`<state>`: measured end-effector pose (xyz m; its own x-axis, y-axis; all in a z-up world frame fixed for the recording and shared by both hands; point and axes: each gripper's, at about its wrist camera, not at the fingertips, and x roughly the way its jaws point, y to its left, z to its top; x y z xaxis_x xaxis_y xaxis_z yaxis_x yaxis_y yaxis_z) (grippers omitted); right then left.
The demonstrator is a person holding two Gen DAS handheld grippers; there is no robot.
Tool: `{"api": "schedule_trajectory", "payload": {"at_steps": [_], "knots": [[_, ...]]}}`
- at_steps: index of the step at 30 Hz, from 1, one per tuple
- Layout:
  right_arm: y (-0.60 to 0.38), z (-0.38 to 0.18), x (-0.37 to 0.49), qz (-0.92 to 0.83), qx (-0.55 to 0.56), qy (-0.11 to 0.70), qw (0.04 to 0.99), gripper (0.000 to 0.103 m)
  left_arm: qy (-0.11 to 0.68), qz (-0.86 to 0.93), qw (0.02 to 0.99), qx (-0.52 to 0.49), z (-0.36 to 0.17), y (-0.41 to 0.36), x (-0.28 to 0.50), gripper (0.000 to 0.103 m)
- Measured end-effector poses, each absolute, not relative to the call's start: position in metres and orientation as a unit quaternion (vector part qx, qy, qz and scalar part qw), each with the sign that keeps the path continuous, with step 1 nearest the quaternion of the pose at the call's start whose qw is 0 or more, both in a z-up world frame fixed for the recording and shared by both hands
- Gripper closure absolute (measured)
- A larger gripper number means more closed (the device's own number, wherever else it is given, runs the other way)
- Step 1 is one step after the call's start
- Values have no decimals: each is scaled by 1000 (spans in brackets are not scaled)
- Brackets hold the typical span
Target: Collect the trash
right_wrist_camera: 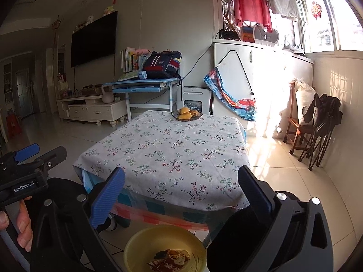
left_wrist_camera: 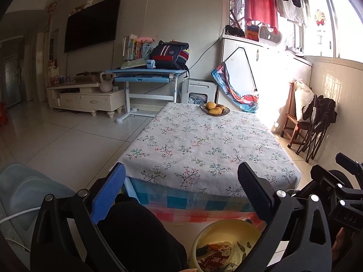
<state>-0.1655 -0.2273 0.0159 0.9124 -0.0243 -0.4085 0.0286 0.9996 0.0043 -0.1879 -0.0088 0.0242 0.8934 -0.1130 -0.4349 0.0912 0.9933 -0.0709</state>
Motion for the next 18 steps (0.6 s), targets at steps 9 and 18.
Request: {"api": "schedule_trajectory", "payload": {"at_steps": [9,18], "knots": [[-221,14,-164,-12,-16,213,977,8,231,-57,971,-10,23,-21,-180,7],[-219,12,-160,-16,-21,222,975,8,239,-55,969,-17,21,-18,-175,7]]}}
